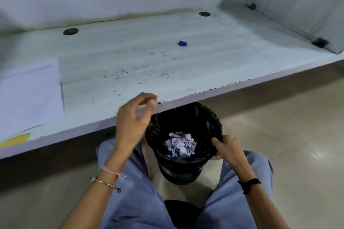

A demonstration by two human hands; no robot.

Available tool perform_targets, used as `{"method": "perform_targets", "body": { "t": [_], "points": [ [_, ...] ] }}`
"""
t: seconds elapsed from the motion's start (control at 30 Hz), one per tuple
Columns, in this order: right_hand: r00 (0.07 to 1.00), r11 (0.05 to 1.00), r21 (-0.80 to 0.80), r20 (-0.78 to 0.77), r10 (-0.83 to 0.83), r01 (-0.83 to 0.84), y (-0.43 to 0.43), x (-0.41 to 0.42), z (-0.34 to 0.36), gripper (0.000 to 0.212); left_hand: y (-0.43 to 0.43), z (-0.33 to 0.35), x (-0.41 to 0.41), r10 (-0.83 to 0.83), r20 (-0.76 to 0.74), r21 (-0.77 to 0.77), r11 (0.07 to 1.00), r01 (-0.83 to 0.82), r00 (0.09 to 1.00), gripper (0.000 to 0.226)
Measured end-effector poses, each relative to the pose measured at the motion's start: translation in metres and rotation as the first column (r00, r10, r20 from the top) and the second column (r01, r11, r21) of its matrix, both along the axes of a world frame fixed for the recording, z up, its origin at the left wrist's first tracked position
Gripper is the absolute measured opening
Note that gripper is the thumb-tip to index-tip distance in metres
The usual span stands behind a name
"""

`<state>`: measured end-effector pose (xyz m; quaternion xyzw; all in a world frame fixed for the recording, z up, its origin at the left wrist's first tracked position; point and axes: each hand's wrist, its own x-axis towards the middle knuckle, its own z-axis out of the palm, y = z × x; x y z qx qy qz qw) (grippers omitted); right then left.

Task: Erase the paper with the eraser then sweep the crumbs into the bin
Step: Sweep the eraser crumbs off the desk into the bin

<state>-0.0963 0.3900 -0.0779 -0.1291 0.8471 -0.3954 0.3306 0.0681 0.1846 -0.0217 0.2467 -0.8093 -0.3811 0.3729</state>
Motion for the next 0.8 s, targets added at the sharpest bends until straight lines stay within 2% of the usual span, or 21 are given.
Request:
{"method": "perform_targets", "body": {
  "t": [0.07,0.13,0.17,0.23,0.3,0.4,0.47,0.53,0.57,0.6,0.63,0.67,0.7,0.73,0.8],
  "points": [
    [1.0,1.0,-0.011,-0.005,0.025,-0.025,-0.01,0.004,0.0,0.023,-0.022,0.004,0.021,0.215,0.006,-0.098,0.972,-0.213,0.977,0.025],
    [0.999,0.999,-0.022,-0.012,0.037,-0.038,-0.02,0.009,0.0,0.023,-0.049,0.006,0.037,0.358,0.144,-0.171,0.927,-0.333,0.923,0.038],
    [0.999,0.999,-0.027,-0.014,0.047,-0.047,-0.025,0.012,0.001,0.023,-0.065,0.004,0.043,0.379,0.278,-0.177,0.923,-0.341,0.883,0.048],
    [0.997,0.997,-0.023,-0.015,0.076,-0.076,-0.032,0.015,0.004,0.021,-0.095,0.0,0.043,0.339,0.588,-0.188,0.94,-0.284,0.734,0.073],
    [0.994,0.995,-0.003,-0.015,0.104,-0.104,-0.038,0.017,0.005,0.022,-0.112,-0.004,0.032,0.319,0.721,-0.248,0.948,-0.201,0.615,0.096],
    [0.993,0.994,0.001,-0.034,0.112,-0.112,-0.043,0.018,0.007,0.019,-0.099,-0.007,-0.002,0.236,0.736,-0.287,0.958,-0.022,0.634,0.112],
    [0.991,0.992,0.003,-0.048,0.125,-0.125,-0.045,0.019,0.01,0.016,-0.065,-0.005,-0.027,0.09,0.768,-0.269,0.944,0.191,0.634,0.103],
    [0.988,0.989,0.001,-0.058,0.145,-0.145,-0.047,0.021,0.014,0.016,-0.041,0.003,-0.04,-0.122,0.759,-0.156,0.92,0.36,0.639,0.086],
    [0.988,0.99,0.002,-0.064,0.143,-0.143,-0.047,0.022,0.016,0.017,-0.042,0.008,-0.041,-0.164,0.708,-0.12,0.931,0.345,0.687,0.083],
    [0.987,0.99,0.004,-0.079,0.142,-0.142,-0.048,0.023,0.018,0.018,-0.049,0.015,-0.039,-0.123,0.649,-0.135,0.953,0.272,0.751,0.079],
    [0.985,0.99,0.012,-0.099,0.144,-0.143,-0.047,0.023,0.02,0.02,-0.065,0.019,-0.032,-0.022,0.595,-0.182,0.97,0.162,0.803,0.074],
    [0.981,0.988,0.029,-0.121,0.151,-0.149,-0.046,0.024,0.02,0.022,-0.087,0.017,-0.021,0.108,0.574,-0.233,0.972,0.036,0.812,0.069],
    [0.977,0.987,0.042,-0.138,0.16,-0.156,-0.046,0.025,0.02,0.026,-0.108,0.013,-0.006,0.216,0.597,-0.256,0.964,-0.072,0.772,0.068],
    [0.975,0.986,0.047,-0.149,0.165,-0.159,-0.045,0.026,0.02,0.029,-0.126,0.006,0.009,0.29,0.664,-0.277,0.951,-0.134,0.689,0.075],
    [0.976,0.987,0.04,-0.149,0.158,-0.153,-0.044,0.029,0.02,0.03,-0.14,-0.009,0.021,0.36,0.761,-0.324,0.932,-0.166,0.539,0.095]
  ]
}}
